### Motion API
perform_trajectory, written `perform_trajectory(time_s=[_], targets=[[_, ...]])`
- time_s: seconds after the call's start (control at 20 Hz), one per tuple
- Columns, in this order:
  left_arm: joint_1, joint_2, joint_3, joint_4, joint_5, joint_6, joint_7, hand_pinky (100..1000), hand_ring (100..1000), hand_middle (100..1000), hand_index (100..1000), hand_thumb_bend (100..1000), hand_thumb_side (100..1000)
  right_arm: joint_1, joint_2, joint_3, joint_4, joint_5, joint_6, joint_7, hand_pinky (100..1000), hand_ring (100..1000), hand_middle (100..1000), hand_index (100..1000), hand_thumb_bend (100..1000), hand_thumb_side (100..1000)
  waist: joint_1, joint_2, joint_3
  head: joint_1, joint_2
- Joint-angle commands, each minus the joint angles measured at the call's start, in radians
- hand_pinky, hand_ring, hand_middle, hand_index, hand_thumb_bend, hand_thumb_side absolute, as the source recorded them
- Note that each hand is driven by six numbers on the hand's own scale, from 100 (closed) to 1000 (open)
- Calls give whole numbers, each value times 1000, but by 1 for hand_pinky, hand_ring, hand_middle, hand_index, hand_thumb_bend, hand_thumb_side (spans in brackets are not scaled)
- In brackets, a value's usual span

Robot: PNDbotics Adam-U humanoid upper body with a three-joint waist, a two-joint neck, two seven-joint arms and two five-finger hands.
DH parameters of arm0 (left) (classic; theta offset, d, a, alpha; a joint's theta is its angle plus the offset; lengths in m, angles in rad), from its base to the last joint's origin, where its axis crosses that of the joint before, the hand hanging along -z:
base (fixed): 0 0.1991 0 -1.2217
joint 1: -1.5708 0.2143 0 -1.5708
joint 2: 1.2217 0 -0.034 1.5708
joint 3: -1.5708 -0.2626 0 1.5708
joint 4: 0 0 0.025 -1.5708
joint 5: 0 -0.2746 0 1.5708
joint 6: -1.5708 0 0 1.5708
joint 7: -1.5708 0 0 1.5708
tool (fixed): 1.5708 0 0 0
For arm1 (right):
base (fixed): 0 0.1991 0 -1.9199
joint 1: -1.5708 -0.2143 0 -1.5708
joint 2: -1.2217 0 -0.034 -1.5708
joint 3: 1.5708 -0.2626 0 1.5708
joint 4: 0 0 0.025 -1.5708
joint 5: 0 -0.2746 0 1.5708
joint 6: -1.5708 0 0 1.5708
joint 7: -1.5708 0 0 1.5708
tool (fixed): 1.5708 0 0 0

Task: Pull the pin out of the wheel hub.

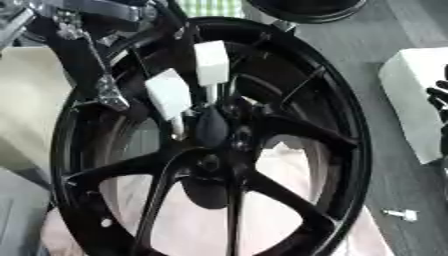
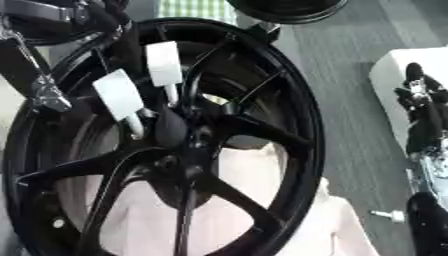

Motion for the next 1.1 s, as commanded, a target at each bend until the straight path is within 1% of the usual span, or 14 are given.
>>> perform_trajectory(time_s=[0.05, 0.25, 0.45, 0.6, 0.65, 0.75, 0.85, 0.9, 0.95, 1.1], targets=[[-17, 8, -5, 19, 4, -57, -80, 741, 612, 622, 771, 570, 185, -13, -19, -1, -19, 7, -1, 3, 860, 692, 619, 733, 614, 445, -5, -20, -3, -1, -18], [-19, 4, -23, 23, 9, -43, -80, 749, 619, 620, 754, 528, 100, -14, -19, -1, -19, 7, 0, 4, 860, 692, 619, 733, 612, 445, -4, -21, -4, 3, -20], [-13, 5, -38, 25, 15, -49, -80, 749, 617, 609, 742, 504, 100, -15, -18, -1, -17, 5, 1, 3, 860, 692, 619, 733, 609, 446, -3, -21, -5, 8, -23], [-12, 3, -41, 31, 17, -44, -80, 728, 576, 550, 709, 474, 100, -15, -17, -1, -16, 5, 1, 3, 860, 692, 619, 733, 608, 447, -3, -20, -6, 8, -25], [-13, 1, -42, 33, 16, -42, -80, 728, 576, 550, 709, 474, 100, -16, -17, -1, -16, 5, 1, 4, 860, 692, 619, 733, 608, 447, -4, -20, -6, 9, -25], [-13, -1, -41, 36, 23, -39, -80, 714, 550, 508, 671, 414, 100, -16, -17, -1, -15, 5, 1, 3, 860, 693, 619, 733, 609, 448, -4, -20, -6, 10, -24], [-13, -3, -41, 37, 37, -35, -80, 707, 534, 486, 649, 385, 100, -16, -17, -1, -14, 5, 2, 3, 860, 693, 619, 733, 609, 448, -4, -20, -7, 12, -24], [-13, -3, -41, 37, 42, -32, -80, 695, 514, 459, 617, 354, 100, -16, -17, -1, -14, 5, 2, 3, 860, 693, 620, 734, 609, 447, -4, -20, -7, 12, -24], [-13, -3, -40, 38, 47, -29, -80, 693, 511, 454, 611, 350, 100, -17, -16, 0, -14, 5, 1, 3, 860, 693, 620, 734, 610, 447, -4, -20, -7, 13, -25], [-14, -5, -30, 38, 71, -19, -80, 655, 456, 358, 511, 303, 100, -17, -16, 0, -13, 3, 2, 2, 860, 693, 620, 734, 611, 446, -4, -20, -7, 14, -24]])
